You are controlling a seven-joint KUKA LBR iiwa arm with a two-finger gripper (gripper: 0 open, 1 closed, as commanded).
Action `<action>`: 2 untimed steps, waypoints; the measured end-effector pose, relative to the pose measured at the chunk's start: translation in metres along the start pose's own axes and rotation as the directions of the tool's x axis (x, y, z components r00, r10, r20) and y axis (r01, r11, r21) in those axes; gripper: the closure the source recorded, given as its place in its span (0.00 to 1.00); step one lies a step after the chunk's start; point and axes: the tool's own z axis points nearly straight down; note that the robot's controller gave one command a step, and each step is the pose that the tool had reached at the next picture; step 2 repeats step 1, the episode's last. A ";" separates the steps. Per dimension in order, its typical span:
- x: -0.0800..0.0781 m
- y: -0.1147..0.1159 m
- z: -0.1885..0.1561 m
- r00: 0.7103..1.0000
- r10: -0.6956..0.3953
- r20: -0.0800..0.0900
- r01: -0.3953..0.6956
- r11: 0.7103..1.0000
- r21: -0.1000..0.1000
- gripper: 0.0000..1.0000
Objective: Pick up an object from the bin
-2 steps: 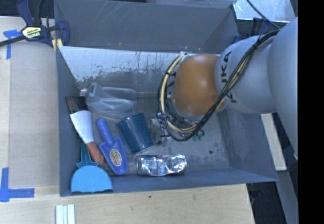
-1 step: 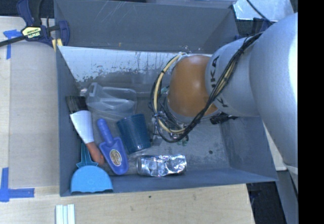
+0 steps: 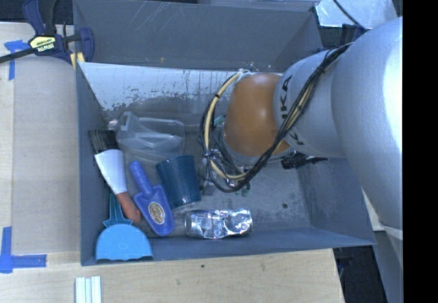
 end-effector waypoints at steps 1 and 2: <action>0.019 -0.013 -0.001 0.979 -0.202 0.004 0.202 0.979 0.000 1.00; 0.019 -0.013 -0.001 0.979 -0.202 0.004 0.202 0.979 0.000 1.00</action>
Offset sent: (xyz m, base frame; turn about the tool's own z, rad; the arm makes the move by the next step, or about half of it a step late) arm -0.0070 0.0021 0.0578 -0.0859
